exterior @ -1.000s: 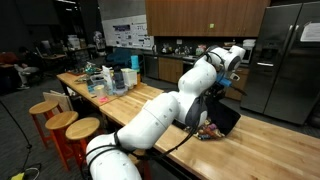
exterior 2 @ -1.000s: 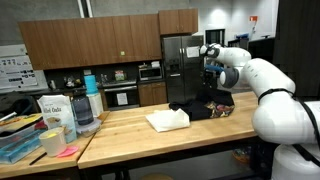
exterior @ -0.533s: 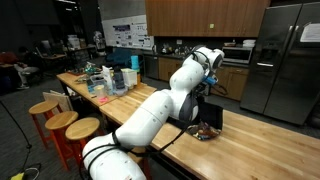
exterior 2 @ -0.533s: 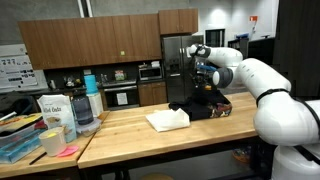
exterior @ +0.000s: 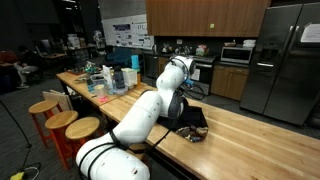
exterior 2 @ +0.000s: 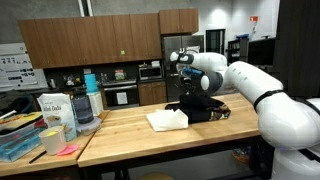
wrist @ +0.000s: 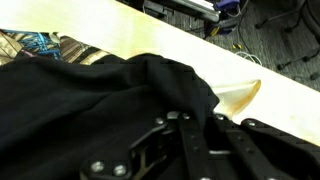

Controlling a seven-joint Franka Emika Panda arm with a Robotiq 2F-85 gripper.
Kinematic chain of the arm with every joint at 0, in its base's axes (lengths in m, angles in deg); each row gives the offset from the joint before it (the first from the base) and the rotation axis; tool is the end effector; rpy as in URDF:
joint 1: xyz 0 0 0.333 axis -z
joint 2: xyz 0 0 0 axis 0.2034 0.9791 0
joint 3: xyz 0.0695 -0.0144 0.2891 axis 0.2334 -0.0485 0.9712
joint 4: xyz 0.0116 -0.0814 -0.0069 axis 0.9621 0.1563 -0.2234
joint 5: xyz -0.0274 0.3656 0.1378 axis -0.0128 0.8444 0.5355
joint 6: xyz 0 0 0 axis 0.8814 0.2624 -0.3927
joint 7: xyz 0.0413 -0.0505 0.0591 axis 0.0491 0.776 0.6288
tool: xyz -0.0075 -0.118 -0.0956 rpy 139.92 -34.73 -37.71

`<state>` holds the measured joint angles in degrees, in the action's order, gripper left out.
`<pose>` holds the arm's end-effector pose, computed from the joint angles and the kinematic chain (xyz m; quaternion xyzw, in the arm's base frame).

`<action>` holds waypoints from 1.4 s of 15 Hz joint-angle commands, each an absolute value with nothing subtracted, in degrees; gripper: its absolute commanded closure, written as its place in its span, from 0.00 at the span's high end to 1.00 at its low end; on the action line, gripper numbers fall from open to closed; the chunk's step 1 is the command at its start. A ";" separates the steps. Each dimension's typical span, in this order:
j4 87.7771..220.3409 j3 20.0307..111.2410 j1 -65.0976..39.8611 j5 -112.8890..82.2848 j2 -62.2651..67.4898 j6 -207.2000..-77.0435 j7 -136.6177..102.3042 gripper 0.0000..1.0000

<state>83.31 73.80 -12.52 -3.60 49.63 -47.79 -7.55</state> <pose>0.6307 0.0541 0.3413 -0.9138 -0.1090 0.3768 0.1060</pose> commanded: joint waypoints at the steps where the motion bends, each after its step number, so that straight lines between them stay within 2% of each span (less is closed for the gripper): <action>1: 81.66 72.99 -16.72 -8.14 54.10 -40.41 -6.20 0.03; 5: 84.13 70.67 -19.70 -17.09 58.97 -36.85 0.54 0.03; 9: 82.34 68.73 -21.46 -26.47 64.12 -38.75 8.51 0.03; 10: 82.25 68.21 -22.08 -28.71 64.46 -39.88 10.46 0.36; 12: 81.88 67.21 -23.84 -33.07 64.05 -43.43 14.64 0.41; 15: 78.62 67.16 -25.40 -38.07 63.83 -46.61 18.95 0.60; 16: 82.10 67.52 -25.71 -38.71 61.24 -49.98 18.69 0.66; 20: 81.66 68.03 -26.01 -40.71 59.63 -59.78 17.89 0.95; 21: 81.67 68.22 -25.84 -40.64 59.16 -62.48 17.17 0.99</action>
